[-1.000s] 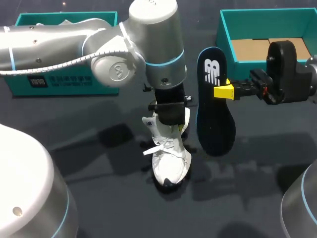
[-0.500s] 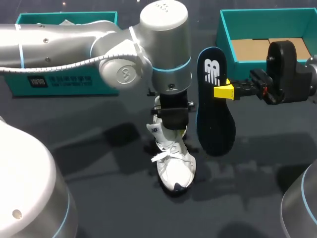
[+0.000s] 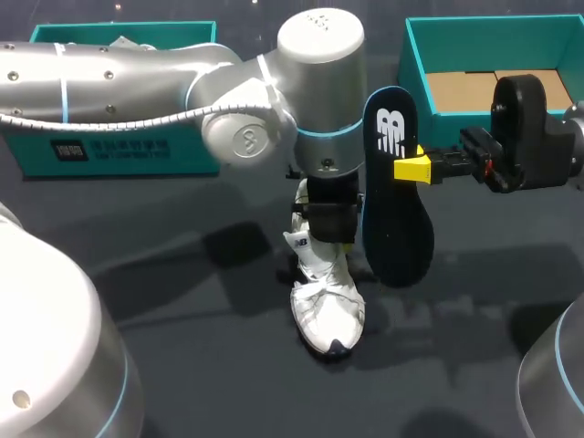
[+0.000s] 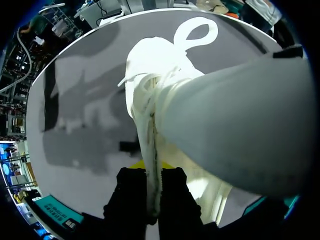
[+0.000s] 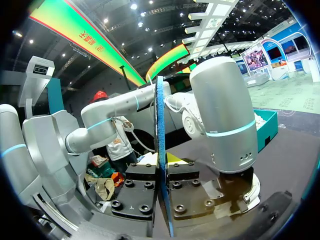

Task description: Take the shoe out of the shoebox, open the shoe tongue, remove and reinsert the insole, then place the shoe into the shoebox

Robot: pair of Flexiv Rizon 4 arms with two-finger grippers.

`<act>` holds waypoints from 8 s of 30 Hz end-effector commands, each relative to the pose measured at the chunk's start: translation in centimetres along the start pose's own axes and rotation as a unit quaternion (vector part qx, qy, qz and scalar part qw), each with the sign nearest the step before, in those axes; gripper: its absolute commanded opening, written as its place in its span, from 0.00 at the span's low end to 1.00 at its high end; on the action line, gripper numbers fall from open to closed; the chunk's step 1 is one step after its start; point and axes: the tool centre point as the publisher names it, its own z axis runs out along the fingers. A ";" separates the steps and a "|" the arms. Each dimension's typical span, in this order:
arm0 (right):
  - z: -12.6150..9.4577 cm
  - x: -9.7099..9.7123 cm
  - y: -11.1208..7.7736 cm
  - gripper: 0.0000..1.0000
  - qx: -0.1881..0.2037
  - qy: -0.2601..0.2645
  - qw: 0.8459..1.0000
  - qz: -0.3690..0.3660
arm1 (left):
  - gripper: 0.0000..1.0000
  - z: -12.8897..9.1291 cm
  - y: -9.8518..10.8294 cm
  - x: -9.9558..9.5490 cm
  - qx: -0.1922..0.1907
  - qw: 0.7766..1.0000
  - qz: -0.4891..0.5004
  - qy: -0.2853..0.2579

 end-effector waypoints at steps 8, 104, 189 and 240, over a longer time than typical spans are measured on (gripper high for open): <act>0.1 -0.1 0.0 0.00 0.000 0.000 1.000 0.000 | 0.85 -2.0 -0.2 -0.5 -0.023 0.999 0.019 -0.043; -3.9 -13.1 0.0 0.00 -0.055 -0.005 0.973 0.223 | 1.00 -24.4 2.9 0.2 -0.127 0.783 -0.055 -0.606; -1.2 -25.0 0.2 0.00 -0.059 0.002 0.814 0.578 | 0.18 -19.1 7.4 -4.6 -0.087 0.789 -0.072 -0.604; -5.2 -21.7 -1.0 1.00 -0.082 -0.009 0.826 0.557 | 0.00 -21.0 3.4 2.8 0.182 0.678 -0.339 -0.626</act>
